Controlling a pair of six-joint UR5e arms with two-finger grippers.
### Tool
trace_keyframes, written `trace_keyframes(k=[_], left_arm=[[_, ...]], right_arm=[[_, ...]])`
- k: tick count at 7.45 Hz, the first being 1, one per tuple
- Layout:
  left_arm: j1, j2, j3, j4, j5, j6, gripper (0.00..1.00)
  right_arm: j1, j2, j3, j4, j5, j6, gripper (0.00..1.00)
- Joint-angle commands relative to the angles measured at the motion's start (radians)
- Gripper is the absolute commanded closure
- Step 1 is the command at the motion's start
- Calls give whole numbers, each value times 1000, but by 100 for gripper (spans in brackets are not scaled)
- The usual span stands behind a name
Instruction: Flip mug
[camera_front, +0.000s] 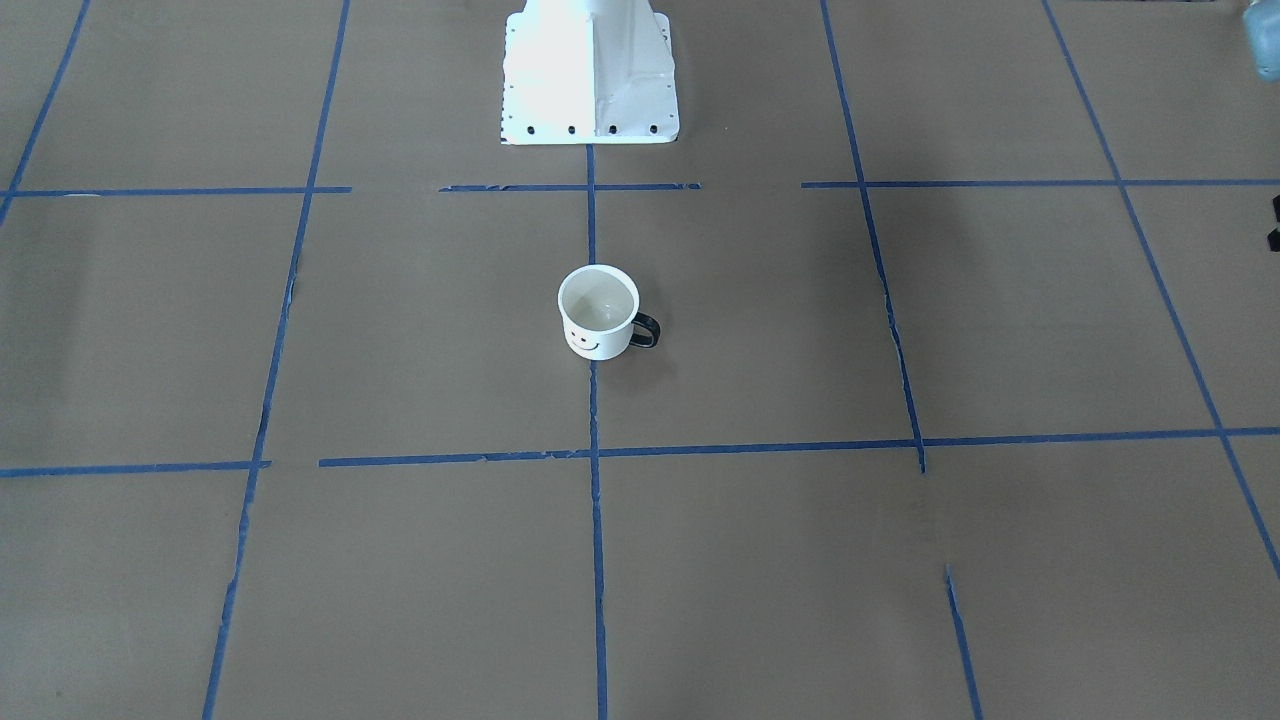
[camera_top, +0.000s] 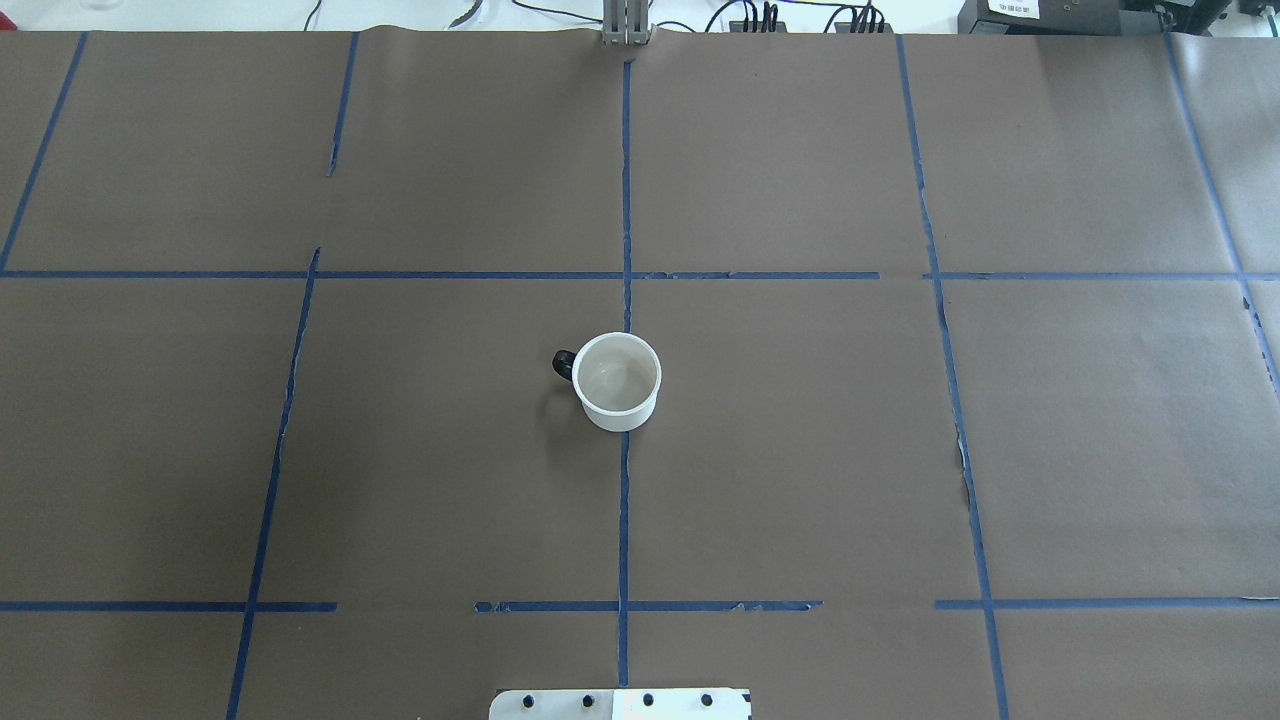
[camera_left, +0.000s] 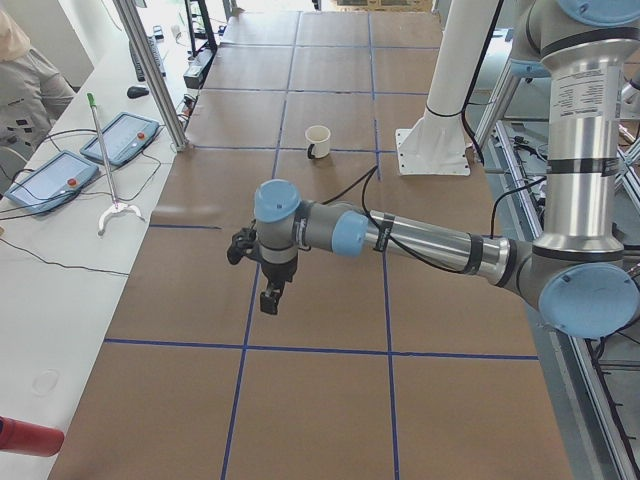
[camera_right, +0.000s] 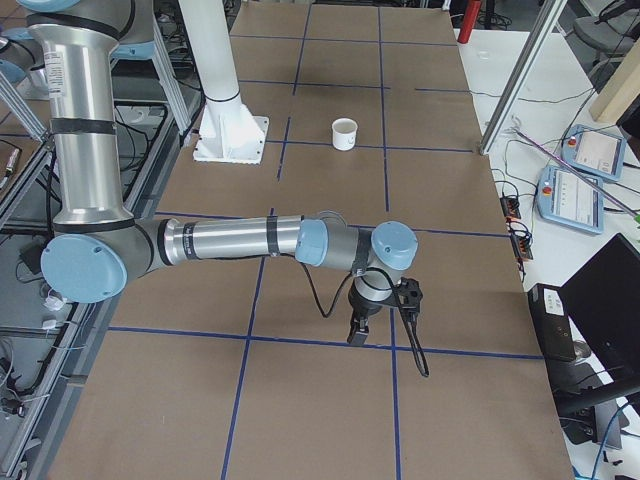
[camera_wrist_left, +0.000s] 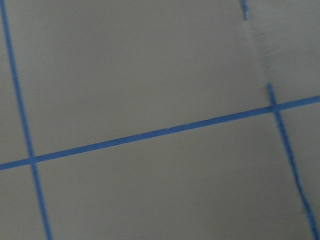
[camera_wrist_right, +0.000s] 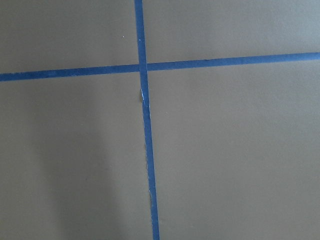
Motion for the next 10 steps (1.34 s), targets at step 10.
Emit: trace_keyframes(k=[10], left_arm=[[-96, 54, 77, -97, -78, -29, 0]], right_arm=[[0, 1, 0, 0, 0, 0, 0]])
